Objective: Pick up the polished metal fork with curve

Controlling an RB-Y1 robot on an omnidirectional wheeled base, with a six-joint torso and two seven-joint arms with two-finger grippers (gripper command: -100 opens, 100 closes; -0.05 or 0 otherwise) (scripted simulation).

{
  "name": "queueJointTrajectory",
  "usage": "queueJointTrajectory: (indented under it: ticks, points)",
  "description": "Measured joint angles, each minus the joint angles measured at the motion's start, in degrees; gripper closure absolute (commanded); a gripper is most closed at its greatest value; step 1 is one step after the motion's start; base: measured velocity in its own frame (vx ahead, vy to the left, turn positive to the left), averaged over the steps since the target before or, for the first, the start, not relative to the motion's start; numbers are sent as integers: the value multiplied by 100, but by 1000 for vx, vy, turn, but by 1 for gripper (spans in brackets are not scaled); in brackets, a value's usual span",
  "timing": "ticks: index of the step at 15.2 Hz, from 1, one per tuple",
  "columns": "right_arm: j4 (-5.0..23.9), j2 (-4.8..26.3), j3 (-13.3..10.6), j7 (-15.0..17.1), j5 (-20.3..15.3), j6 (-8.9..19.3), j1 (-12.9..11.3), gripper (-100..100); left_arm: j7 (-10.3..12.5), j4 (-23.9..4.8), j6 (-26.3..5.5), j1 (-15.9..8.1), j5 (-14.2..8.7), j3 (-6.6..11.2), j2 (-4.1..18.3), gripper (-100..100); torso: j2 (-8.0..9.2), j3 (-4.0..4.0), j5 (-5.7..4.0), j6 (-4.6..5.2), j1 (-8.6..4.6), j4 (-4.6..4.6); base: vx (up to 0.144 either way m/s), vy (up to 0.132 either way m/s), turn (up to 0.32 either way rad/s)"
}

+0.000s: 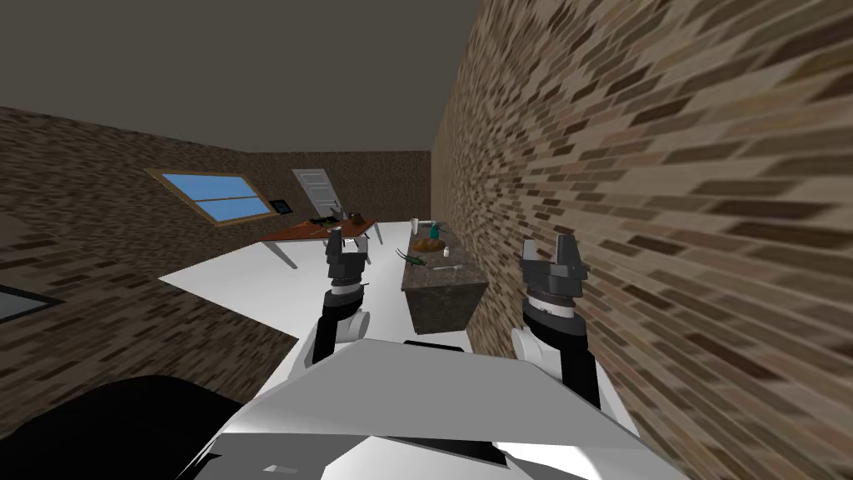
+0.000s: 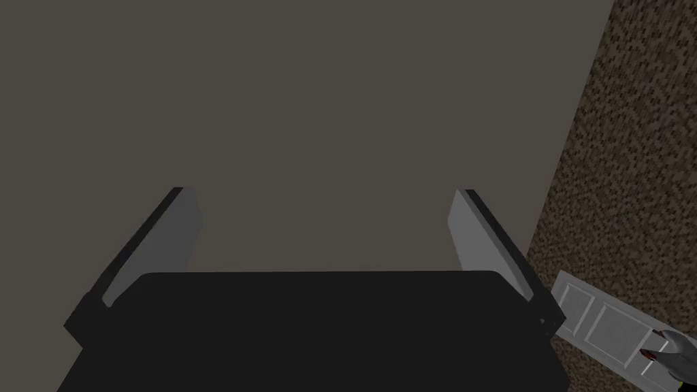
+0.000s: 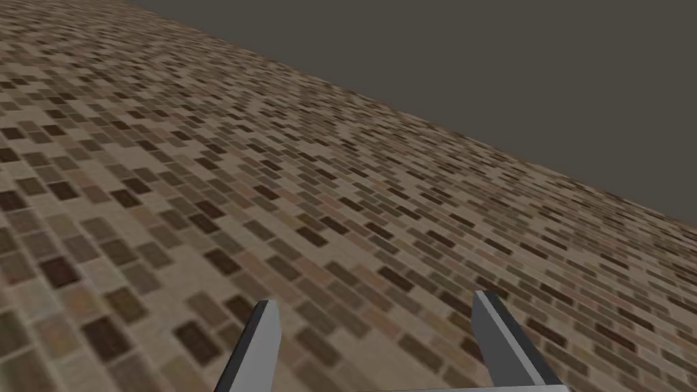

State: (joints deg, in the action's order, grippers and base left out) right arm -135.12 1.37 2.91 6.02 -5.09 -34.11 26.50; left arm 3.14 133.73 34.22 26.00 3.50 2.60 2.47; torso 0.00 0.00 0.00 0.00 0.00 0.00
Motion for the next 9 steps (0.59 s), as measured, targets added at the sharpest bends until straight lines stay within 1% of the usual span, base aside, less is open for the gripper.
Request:
queueJointTrajectory:
  ticks: [2,6,9]
  points:
    - [94,200,17,-20,-42,-10,-8,-100,0,0,0,0,0,-1,0,0,-1,-1,3,-2,16,-1,0,68,102]
    - [390,645,24,-94,-172,-109,32,-100,0,0,0,-1,0,-1,-1,0,3,1,9,-2,42,0,-7,103,116]
    - [539,964,36,-141,-261,-131,80,-100,0,0,0,0,0,-1,-1,0,-1,-1,8,-2,36,0,7,84,125]
